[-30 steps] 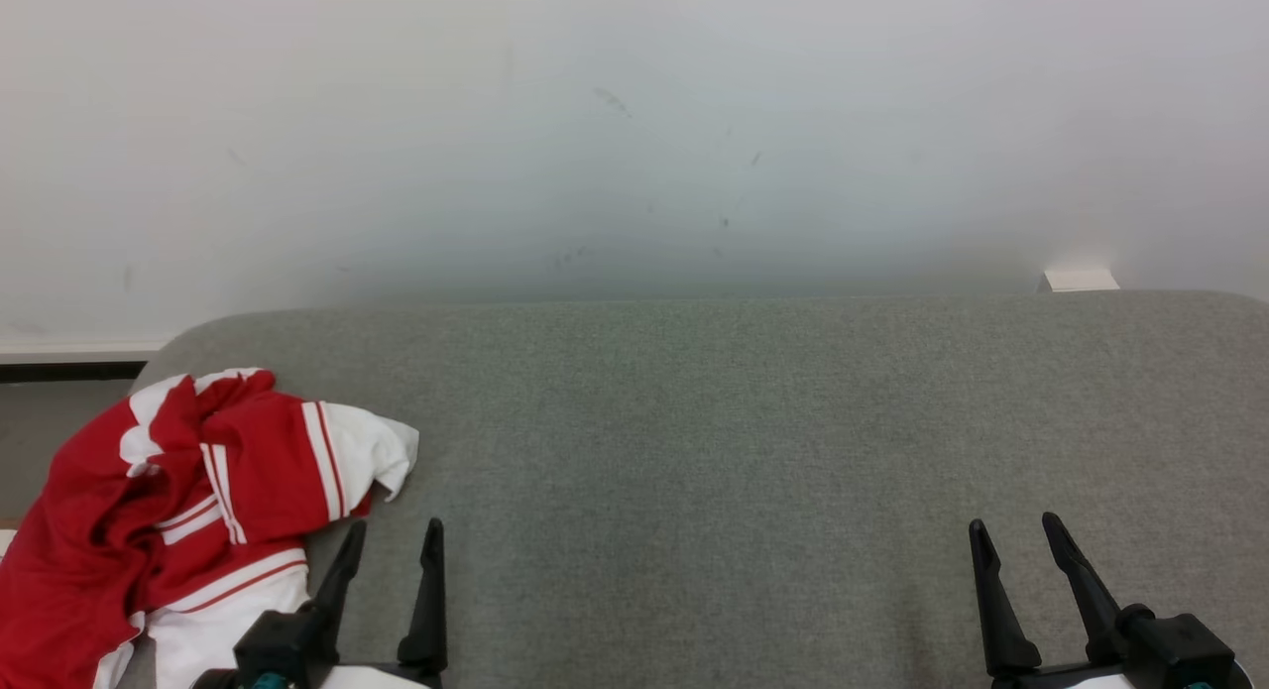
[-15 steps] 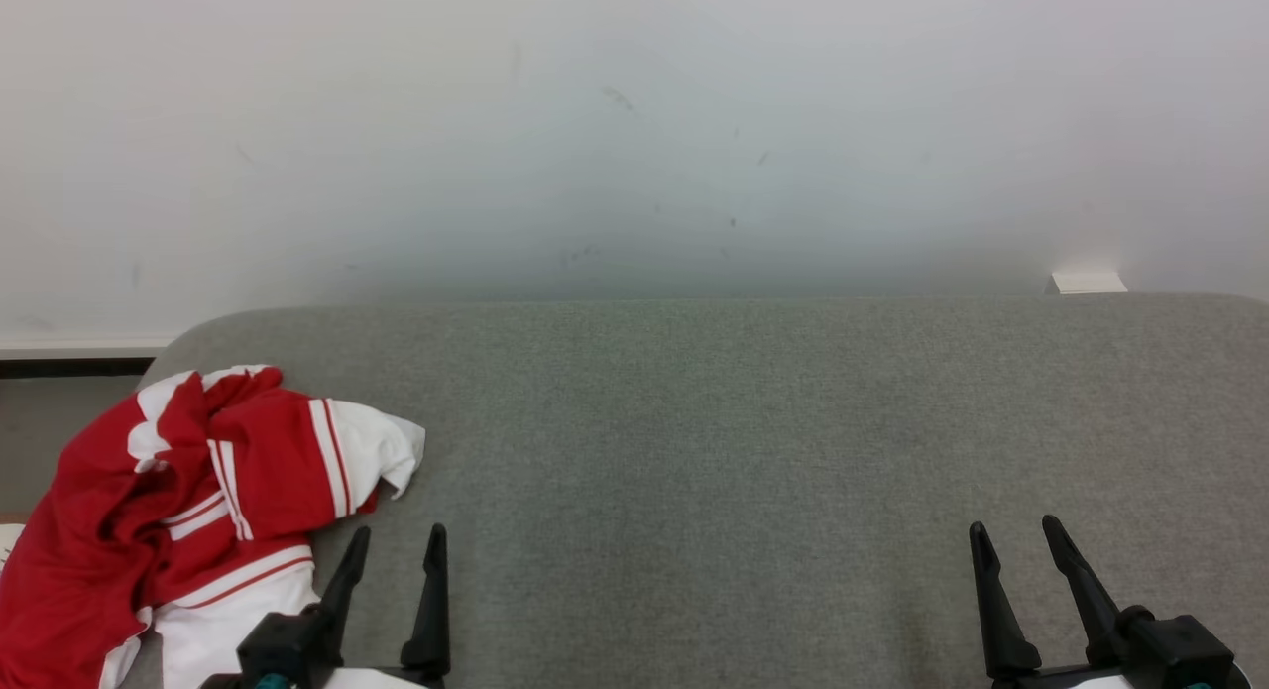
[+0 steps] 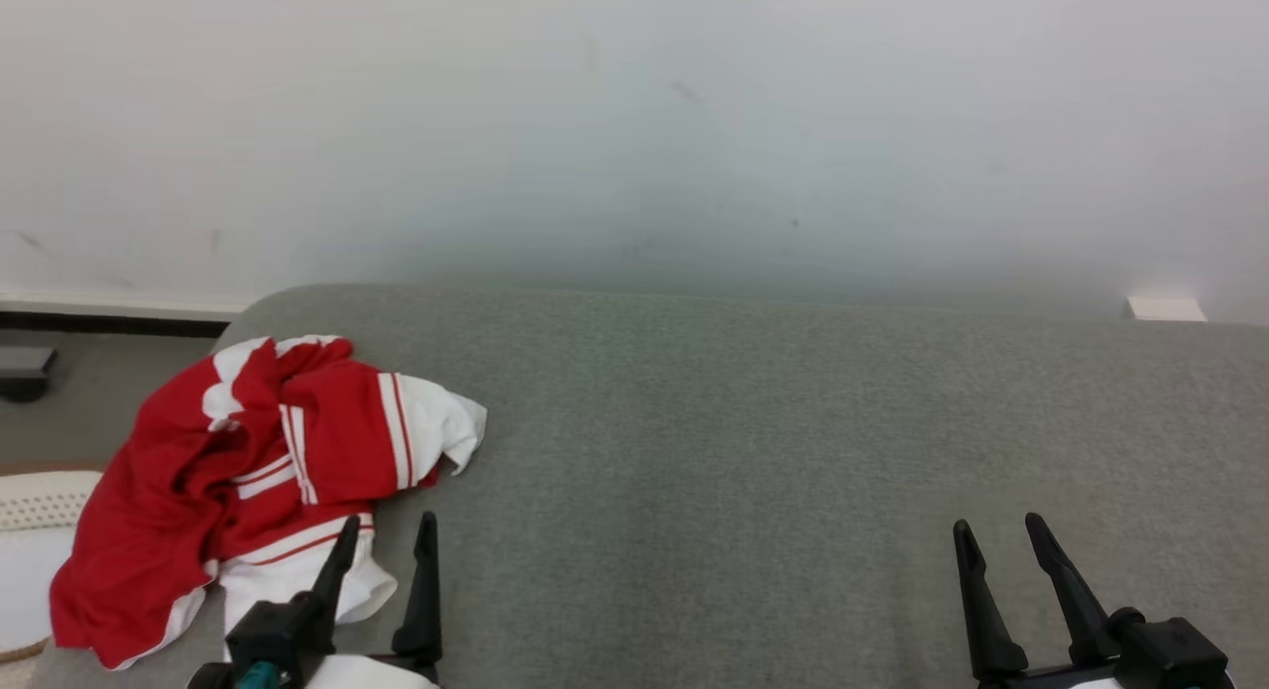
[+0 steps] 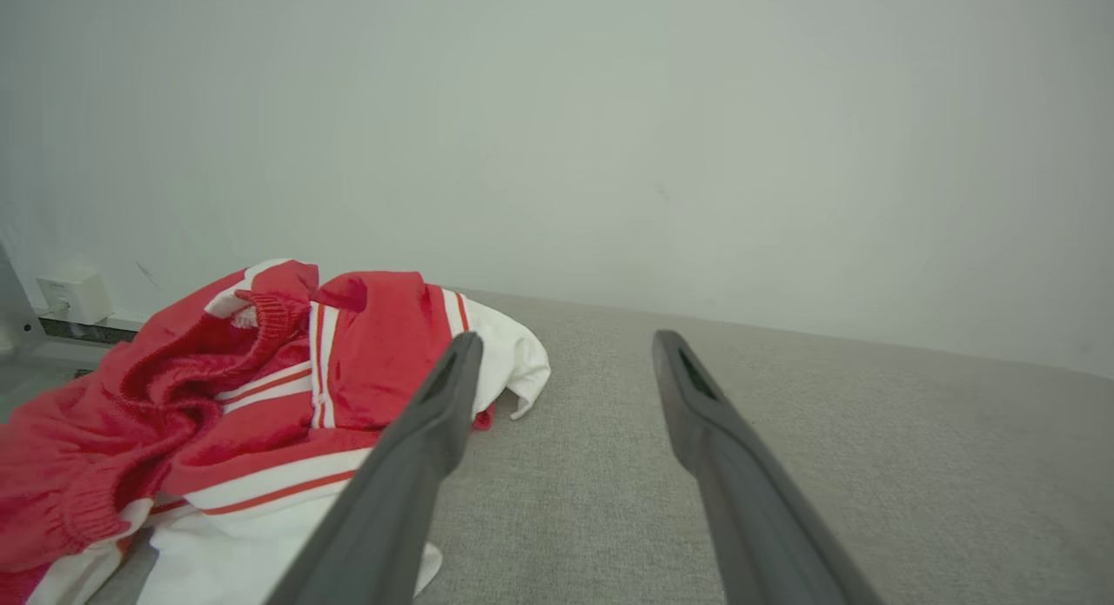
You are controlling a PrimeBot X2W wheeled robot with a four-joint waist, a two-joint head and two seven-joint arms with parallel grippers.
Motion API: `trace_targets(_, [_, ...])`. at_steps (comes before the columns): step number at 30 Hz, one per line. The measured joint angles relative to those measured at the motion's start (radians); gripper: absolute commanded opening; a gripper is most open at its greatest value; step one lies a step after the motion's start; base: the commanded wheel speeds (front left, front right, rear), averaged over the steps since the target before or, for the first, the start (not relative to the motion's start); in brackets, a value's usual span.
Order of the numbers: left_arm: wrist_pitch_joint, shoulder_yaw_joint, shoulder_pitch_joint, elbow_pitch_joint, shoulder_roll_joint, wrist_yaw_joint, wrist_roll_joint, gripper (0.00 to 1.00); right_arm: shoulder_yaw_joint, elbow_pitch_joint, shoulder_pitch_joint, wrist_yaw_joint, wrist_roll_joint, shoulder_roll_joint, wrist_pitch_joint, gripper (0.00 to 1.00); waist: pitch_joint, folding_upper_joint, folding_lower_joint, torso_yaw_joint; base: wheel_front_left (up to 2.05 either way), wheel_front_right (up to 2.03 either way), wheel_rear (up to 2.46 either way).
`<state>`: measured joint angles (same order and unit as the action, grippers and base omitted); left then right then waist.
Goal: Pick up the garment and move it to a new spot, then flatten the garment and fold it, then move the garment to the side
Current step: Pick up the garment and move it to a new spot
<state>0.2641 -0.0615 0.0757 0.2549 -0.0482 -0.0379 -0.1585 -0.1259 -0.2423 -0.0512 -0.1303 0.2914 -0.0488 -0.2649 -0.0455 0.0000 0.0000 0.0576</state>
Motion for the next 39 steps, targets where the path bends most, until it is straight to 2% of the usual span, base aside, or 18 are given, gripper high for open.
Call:
trace_targets(24, [0.0,0.053,0.009,0.036,0.0,0.007,0.002,1.0,-0.047,0.015,0.003,0.0,0.044,0.0,0.0,1.0,0.016,-0.0001,0.0,0.357,0.0,0.0,0.0])
trace_targets(30, [0.0,0.057,0.009,0.036,0.0,0.004,0.001,1.0,-0.057,0.015,-0.003,0.0,0.044,0.0,0.0,1.0,0.026,0.0,0.0,0.383,0.0,0.0,0.0])
trace_targets(39, [0.0,0.063,0.054,0.069,-0.009,-0.02,-0.02,1.0,-0.066,0.011,-0.01,0.0,0.043,0.0,0.0,1.0,0.036,0.0,0.0,0.345,0.0,0.0,0.0])
